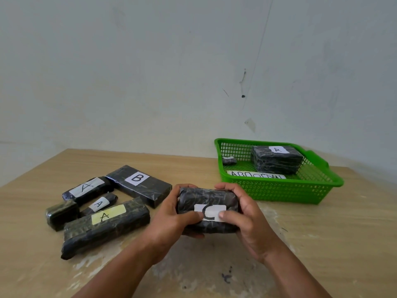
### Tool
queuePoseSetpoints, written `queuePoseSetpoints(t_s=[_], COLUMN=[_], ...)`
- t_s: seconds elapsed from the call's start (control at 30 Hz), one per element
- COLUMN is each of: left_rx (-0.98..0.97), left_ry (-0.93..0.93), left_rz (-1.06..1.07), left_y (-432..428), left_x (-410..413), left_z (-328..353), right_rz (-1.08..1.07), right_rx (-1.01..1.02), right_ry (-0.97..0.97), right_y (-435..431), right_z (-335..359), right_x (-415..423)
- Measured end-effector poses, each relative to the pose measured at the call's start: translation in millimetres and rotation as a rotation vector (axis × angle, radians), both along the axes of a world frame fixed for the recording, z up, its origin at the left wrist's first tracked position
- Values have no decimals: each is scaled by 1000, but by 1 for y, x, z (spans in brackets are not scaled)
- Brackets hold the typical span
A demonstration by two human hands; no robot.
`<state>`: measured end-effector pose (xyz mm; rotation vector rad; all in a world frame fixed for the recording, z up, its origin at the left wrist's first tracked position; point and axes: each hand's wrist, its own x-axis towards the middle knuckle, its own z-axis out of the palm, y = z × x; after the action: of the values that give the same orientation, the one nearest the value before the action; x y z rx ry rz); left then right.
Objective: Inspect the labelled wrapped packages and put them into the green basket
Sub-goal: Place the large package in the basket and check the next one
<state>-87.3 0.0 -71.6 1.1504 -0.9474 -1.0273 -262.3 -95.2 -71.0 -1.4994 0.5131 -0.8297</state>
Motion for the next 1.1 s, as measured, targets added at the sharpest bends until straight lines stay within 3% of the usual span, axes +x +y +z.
queuePoseSetpoints(t_s=[0.3,0.5,0.6,0.8,1.1], left_rx=[38,43,17,-16,-49], left_ry=[82,105,141,15,4], left_rz=[14,38,-38,-15,160], left_y=[-2,-2,-1,1,5], left_x=[1,0,3,3,2], left_z=[1,2,3,1,10], right_rz=[60,58,43,67,-32], right_rx=[117,83,110,161,-189], right_ry=[-46,-6,-30,-30,212], right_y=[1,0,-1,-4,-4], right_z=[-1,-5,-4,-6,-6], right_x=[2,1,3,2,-4])
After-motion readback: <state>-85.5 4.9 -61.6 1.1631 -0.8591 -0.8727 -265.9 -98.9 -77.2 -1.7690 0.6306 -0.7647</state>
